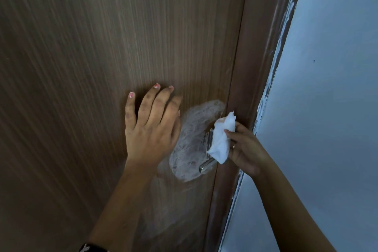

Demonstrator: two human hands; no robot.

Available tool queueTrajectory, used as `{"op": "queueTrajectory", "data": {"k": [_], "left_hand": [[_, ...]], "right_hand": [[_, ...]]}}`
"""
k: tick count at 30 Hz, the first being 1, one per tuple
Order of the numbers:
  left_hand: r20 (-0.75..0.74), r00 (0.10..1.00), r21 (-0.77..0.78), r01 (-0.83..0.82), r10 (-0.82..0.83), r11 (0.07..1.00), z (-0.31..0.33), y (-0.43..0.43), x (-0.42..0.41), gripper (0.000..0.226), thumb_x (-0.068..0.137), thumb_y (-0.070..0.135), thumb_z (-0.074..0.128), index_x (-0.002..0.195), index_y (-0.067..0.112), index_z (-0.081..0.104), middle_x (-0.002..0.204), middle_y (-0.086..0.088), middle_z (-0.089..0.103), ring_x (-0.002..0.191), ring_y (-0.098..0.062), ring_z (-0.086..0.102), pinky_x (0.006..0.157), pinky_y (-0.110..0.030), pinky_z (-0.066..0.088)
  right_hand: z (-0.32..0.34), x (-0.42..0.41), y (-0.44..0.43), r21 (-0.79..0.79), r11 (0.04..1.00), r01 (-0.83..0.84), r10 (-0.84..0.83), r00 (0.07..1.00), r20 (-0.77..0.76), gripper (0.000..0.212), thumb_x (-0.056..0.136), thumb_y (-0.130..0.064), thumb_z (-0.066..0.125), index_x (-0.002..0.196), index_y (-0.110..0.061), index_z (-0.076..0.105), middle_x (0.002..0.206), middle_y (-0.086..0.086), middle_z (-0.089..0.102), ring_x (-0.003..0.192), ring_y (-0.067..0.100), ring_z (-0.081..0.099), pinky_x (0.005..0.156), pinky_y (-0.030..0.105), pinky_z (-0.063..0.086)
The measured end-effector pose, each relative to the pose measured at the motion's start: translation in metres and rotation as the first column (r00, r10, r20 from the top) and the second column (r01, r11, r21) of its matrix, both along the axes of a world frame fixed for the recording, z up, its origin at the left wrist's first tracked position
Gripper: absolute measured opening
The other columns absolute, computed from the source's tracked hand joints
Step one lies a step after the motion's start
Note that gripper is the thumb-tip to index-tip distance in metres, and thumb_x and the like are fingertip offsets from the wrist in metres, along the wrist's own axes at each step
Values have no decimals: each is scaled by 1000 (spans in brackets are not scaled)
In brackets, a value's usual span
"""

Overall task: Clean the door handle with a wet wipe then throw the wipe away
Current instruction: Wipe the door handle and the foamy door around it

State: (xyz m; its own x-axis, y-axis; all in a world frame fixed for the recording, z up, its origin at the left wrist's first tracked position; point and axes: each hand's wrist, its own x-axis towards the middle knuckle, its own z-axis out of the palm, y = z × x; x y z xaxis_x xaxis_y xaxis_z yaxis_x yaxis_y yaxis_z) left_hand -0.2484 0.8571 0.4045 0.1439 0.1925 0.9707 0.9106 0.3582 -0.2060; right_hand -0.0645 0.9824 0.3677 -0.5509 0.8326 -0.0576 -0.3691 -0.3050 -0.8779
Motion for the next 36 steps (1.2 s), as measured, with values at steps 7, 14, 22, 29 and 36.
{"op": "queueTrajectory", "data": {"k": [7,14,22,29,36], "left_hand": [[656,659,-168,603,-368,780,-12,0,57,34,96,38,52,116,14,64,105,2,66,95,-11,58,78,-21,46],[944,-294,325,757,-149,567,-32,24,80,20,86,23,73,105,21,66,95,9,72,90,-9,70,74,-24,59],[938,-164,322,740,-306,590,-37,25,84,41,83,0,72,101,32,53,86,-5,72,77,-15,68,68,-24,53],[823,369,12,748,-431,663,-42,25,86,27,81,-3,71,103,12,74,100,9,70,90,2,62,82,-9,46],[703,610,-78,576,-364,814,-39,22,90,8,77,10,76,84,14,74,87,2,63,85,-13,53,65,-7,31]], "right_hand": [[8,8,-13,55,995,-88,90,995,-35,44,90,0,51,134,-5,45,130,17,57,117,32,57,92,42,52],[8,10,-22,80,996,-32,30,999,25,38,86,-8,59,123,-9,54,118,13,66,103,30,66,79,40,58],[-1,20,-27,411,877,248,-362,904,228,18,83,-12,66,71,-19,54,80,5,64,78,24,61,68,35,48],[-4,30,-29,420,887,194,-299,933,201,15,91,-17,55,96,-24,66,99,-3,66,94,19,61,75,35,53],[-7,32,-34,710,701,67,-409,853,323,24,74,-14,75,97,-19,70,97,-3,69,86,7,67,72,19,56]]}}
